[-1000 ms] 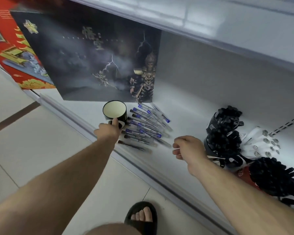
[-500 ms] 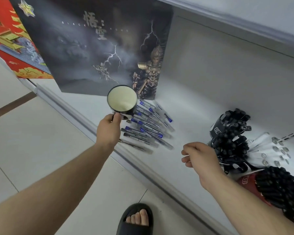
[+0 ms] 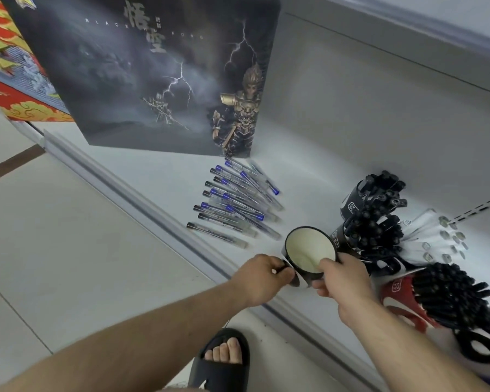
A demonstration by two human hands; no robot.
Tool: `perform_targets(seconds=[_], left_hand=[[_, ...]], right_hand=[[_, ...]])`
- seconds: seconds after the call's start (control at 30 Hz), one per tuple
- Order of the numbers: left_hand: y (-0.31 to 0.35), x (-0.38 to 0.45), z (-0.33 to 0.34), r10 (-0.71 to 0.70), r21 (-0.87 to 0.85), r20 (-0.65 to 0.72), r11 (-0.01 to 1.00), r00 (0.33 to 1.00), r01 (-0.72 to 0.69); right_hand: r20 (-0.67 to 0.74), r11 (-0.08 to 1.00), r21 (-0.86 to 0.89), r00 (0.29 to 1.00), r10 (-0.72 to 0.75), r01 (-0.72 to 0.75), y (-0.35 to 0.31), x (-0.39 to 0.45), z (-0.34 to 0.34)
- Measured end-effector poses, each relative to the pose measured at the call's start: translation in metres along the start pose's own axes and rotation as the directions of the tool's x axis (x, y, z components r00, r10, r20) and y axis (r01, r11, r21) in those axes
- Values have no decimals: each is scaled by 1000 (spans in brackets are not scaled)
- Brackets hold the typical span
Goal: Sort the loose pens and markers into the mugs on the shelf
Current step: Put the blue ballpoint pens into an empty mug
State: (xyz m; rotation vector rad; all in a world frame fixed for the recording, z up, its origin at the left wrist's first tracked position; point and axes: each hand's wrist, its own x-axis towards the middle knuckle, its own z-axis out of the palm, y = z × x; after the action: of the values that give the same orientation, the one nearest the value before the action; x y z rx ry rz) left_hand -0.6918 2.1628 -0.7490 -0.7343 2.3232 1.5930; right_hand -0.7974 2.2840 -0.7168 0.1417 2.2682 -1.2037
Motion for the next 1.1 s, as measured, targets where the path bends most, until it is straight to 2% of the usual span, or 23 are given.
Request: perform_targets(seconds=[0.07,0.13,0.2,0.27,0.3,0.37,0.47,0.53,0.6,0.67,0.73,0.8,0.87,0.93,1.1], left_hand=[[7,-1,1,-43,102,69,994,997,36],[11,-5,-5,-48,143,43,989,998,42],[9,-5,-17,0,139,-148,990,989,21],[-1,7,-34,115,271,-369,962,922,-11],[-7,16,-43,179,362,-418,932,891,-17],[-17,38,-59,269,549,-375,835,887,-21],[-15,69,-77,279,779,-189,627,942,-29],[-12,86,-83,228,892,-62,450,972,-49],[-13,99,-89,100,947,31,315,995,-61],[-16,110,-92,-48,952,81,300,996,-63],[-19,112,-99,-116,969,106,235,988,-77],[-21,113,-105,-108,986,127,124,986,-113],[-27,109,-109,-85,992,118,64,989,-113],[-35,109,-110,-44,996,79,55,996,-77],[-38,111,-104,78,992,6,124,997,-16]], right_hand=[[-13,1000,-21,1000,10,-10,6,2,-2],[7,1000,-18,1000,15,-14,11,4,-2],[-16,999,-52,1000,2,-3,13,5,-3],[-120,989,-136,989,-82,65,12,4,-7],[-165,978,-169,975,-146,118,12,2,-9],[-179,957,-191,951,-252,218,11,-4,-11],[-143,935,-166,930,-338,314,9,-7,-8],[-115,928,-126,924,-366,352,3,-9,-8],[-86,922,-102,920,-382,373,-4,-8,-6],[-69,913,-97,912,-404,397,-9,-4,-6],[-48,902,-89,902,-428,423,-16,-3,-5],[-21,894,-112,898,-438,434,-19,2,-2],[10,893,-148,903,-429,425,-20,6,7],[26,886,-176,902,-432,430,-21,12,16],[55,871,-196,892,-449,451,-32,19,24]])
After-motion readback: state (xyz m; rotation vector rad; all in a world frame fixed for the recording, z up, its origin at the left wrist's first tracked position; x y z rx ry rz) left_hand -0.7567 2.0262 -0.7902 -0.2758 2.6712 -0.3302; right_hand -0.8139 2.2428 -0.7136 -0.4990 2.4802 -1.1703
